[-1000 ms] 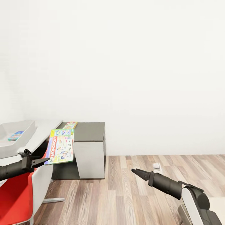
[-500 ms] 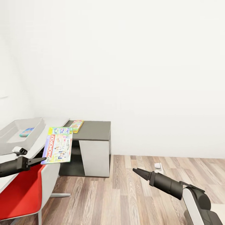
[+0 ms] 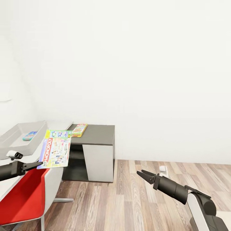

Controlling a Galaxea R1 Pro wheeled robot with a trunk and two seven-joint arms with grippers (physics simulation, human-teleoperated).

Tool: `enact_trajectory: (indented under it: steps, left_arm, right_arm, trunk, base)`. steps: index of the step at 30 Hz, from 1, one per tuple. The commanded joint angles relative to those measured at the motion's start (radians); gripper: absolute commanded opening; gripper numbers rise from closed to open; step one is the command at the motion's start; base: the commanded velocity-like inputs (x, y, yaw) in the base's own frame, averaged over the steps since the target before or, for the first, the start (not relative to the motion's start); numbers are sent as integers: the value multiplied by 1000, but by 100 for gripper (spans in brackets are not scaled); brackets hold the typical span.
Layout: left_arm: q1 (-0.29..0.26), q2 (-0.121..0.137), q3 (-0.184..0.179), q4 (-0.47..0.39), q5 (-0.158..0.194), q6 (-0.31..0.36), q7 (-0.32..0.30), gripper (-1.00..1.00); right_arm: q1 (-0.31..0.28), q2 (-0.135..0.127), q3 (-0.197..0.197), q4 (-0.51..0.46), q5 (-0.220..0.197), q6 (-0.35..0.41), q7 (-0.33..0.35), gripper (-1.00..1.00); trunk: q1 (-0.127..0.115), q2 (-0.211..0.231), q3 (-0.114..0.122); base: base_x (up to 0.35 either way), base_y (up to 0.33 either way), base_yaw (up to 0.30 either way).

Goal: Put all the toys in the child's room - the three board games (two on the bed and one on the table), the two jigsaw puzzles on the table, and the tennis ball on the table - inside the toy box on the table in the child's room.

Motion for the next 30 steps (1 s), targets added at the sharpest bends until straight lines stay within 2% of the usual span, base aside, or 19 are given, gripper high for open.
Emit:
enact_trajectory:
  steps: [1, 8, 15, 21, 30]
  left_arm:
    - [-1, 1, 0, 0, 0, 10, -4, -100]
    - [0, 1, 0, 0, 0, 9, -4, -100]
    - [0, 0, 1, 0, 0, 7, -4, -100]
    - [0, 0, 1, 0, 0, 7, -4, -100]
    - [0, 0, 1, 0, 0, 6, -4, -100]
  right_arm:
    - [-1, 0, -1, 0, -3, 5, 1, 100]
    - [-1, 1, 1, -2, -3, 4, -1, 100]
    - [-1, 1, 3, -2, -2, 3, -2, 100]
    - [-2, 0, 0, -2, -3, 3, 3, 100]
    - [-2, 0, -2, -5, -4, 5, 6, 100]
  trunk:
    - [0, -1, 0]
    - [0, -1, 6]
    - [0, -1, 11]
    - [0, -1, 11]
    - [0, -1, 11]
  base:
    - [0, 0, 195]
    - [55, 0, 228]
    - [272, 38, 248]
    - [316, 95, 64]
    - [287, 206, 2]
